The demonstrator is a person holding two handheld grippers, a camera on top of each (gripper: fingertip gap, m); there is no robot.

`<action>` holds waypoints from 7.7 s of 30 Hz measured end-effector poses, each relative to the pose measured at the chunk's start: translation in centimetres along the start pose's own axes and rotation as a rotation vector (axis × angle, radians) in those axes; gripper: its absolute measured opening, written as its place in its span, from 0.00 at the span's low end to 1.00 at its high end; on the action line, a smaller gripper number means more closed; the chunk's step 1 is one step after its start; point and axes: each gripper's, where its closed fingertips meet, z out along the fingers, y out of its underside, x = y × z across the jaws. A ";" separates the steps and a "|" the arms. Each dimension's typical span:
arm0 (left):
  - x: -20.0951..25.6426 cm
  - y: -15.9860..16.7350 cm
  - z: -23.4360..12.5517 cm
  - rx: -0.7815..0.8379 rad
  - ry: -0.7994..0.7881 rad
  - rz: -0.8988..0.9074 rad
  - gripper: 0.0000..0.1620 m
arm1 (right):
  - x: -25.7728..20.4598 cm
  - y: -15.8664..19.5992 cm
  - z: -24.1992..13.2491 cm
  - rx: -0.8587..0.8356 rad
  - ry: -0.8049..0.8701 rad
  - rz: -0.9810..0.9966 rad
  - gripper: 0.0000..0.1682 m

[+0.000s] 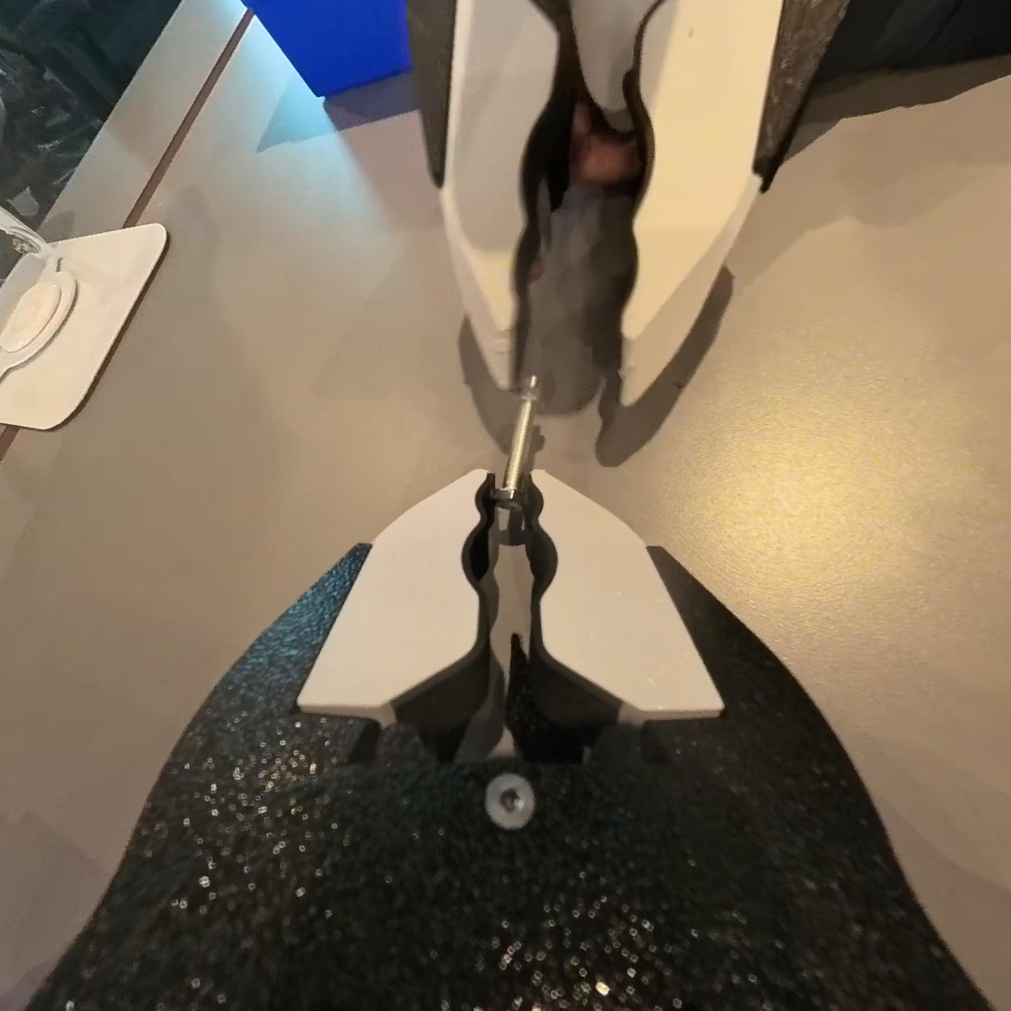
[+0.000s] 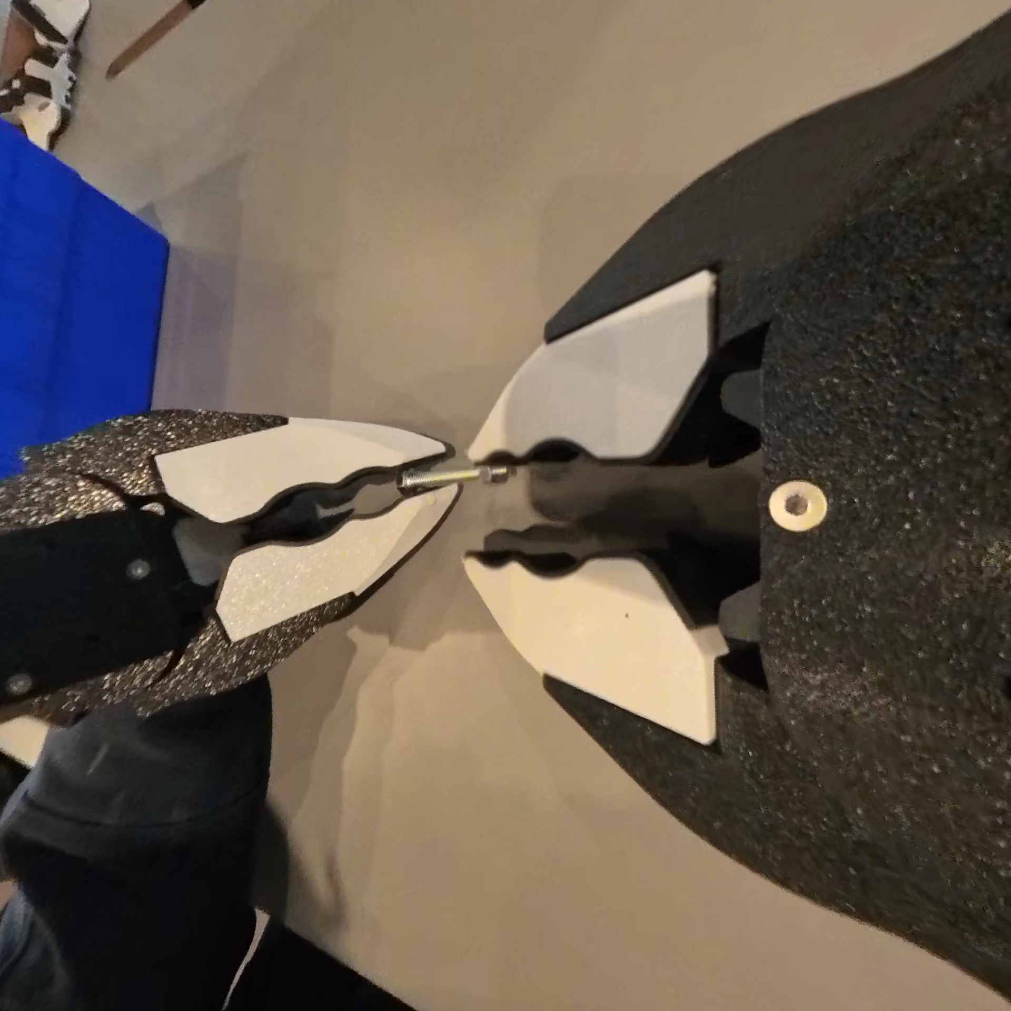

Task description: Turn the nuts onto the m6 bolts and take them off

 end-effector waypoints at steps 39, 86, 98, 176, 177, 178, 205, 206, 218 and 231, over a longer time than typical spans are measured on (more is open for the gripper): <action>0.2 -0.1 0.0 0.005 0.008 0.011 0.06 | 0.3 -0.3 -0.7 0.015 0.022 -0.025 0.05; 0.2 -0.1 0.0 0.006 0.019 0.003 0.06 | -0.1 0.3 -0.4 -0.022 0.025 -0.061 0.04; 0.3 -0.1 -0.1 0.008 0.026 0.004 0.06 | -0.2 0.2 -0.4 -0.004 0.014 -0.063 0.05; 0.6 -0.1 -0.2 0.013 0.049 0.008 0.06 | -0.3 0.8 -0.5 -0.092 0.052 -0.114 0.12; 0.5 -0.1 -0.2 0.010 0.046 0.005 0.06 | -0.4 0.7 -0.7 -0.080 0.038 -0.111 0.08; 0.5 -0.1 -0.1 0.007 0.045 -0.001 0.06 | -0.8 0.6 -0.9 -0.067 0.006 -0.110 0.02; 0.3 0.0 -0.1 0.002 0.036 -0.009 0.06 | -0.9 1.0 -0.4 -0.103 0.010 -0.119 0.03; 0.3 0.0 -0.1 0.002 0.036 -0.009 0.06 | -0.8 0.9 -0.4 -0.096 0.023 -0.124 0.05; 0.3 0.0 -0.1 0.003 0.036 -0.008 0.06 | 0.5 1.0 -0.1 -0.097 0.114 -0.153 0.16; 0.3 0.0 -0.1 0.002 0.035 -0.010 0.06 | 0.6 0.9 -0.1 -0.093 0.128 -0.168 0.18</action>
